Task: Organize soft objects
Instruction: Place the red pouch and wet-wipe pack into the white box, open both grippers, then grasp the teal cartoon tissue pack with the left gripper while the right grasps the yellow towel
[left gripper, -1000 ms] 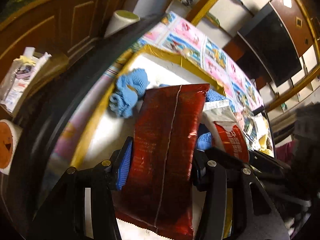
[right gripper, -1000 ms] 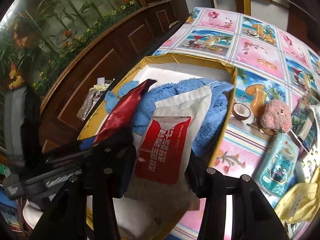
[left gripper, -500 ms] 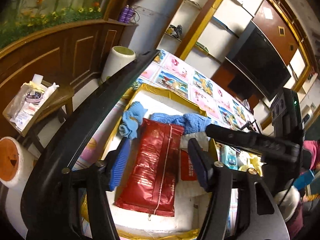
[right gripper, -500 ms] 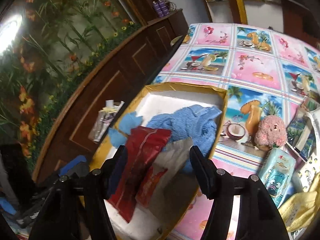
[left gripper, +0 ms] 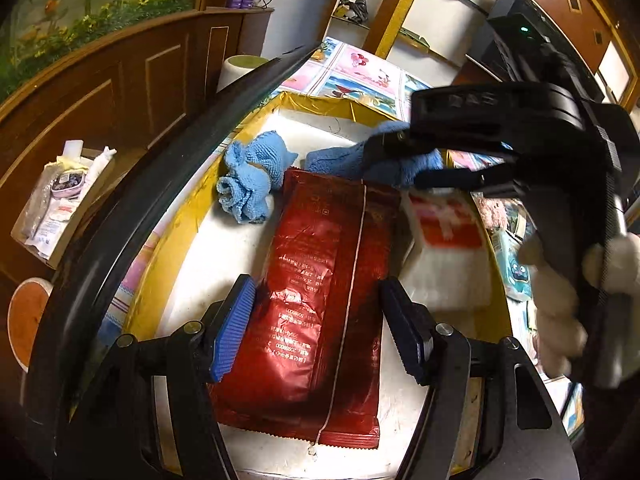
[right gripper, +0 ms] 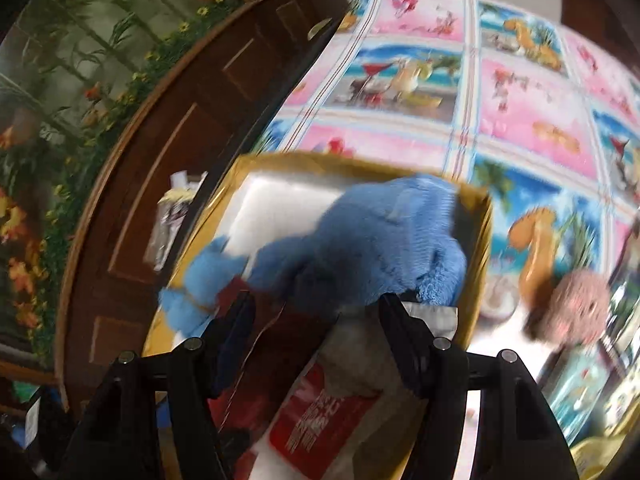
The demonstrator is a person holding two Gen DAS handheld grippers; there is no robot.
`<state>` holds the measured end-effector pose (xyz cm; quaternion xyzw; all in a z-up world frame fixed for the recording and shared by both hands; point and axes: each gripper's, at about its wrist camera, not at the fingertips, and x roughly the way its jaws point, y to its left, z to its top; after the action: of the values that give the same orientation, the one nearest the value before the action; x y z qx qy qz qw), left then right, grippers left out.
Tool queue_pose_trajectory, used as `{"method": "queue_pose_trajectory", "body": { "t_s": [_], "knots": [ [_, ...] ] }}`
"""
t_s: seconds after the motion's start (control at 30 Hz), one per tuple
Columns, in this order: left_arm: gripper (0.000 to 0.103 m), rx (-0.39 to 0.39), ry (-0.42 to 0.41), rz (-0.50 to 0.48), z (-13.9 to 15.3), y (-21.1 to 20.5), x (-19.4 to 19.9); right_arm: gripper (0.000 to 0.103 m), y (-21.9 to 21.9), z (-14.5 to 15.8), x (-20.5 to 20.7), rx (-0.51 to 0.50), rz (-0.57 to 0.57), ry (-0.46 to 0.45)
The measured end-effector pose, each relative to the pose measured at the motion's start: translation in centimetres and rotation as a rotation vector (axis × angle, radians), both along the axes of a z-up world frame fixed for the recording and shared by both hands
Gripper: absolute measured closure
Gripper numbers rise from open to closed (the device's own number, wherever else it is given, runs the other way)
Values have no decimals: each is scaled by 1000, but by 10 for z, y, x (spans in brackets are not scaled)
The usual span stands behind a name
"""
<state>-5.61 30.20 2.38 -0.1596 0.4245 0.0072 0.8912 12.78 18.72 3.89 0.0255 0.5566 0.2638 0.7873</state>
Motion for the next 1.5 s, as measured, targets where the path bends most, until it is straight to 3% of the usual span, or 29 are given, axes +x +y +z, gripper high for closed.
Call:
{"method": "queue_pose_trajectory", "body": {
  "t_s": [0.13,0.3,0.4,0.43,0.53,0.7,0.8,0.87,0.93,1.03,1.2,1.4,1.5],
  "knots": [
    [37,17,5,-10,-3,-1,-1,39,-16,4,-6,151,-40,-22],
    [35,37,16,-12,-5,-7,2,38,8,5,-14,252,106,58],
    [33,79,37,-35,-7,-14,5,37,23,-14,-6,197,152,147],
    [33,106,44,-47,-7,-17,5,38,20,-16,-7,152,118,128],
    [33,168,63,-73,-9,-24,7,38,-1,1,-12,167,57,12],
    [33,188,67,-84,-11,-26,5,37,-59,59,-47,197,36,-184],
    [33,168,58,-78,-11,-23,4,37,-104,90,-77,138,-31,-384],
    [32,154,52,-74,-10,-20,4,20,-139,99,-104,34,-91,-538],
    [33,144,49,-72,-10,-19,3,16,-171,92,-121,-18,-121,-587],
    [32,139,47,-69,-8,-20,3,16,-220,68,-116,-80,-187,-498],
    [33,67,8,-16,3,-13,-8,16,-302,35,-111,-4,-357,-370],
    [33,66,-159,-31,59,-44,-41,16,-345,19,-116,34,-412,-316],
    [33,74,-192,-85,74,-69,-48,16,-356,18,-121,58,-419,-317]
  ]
}}
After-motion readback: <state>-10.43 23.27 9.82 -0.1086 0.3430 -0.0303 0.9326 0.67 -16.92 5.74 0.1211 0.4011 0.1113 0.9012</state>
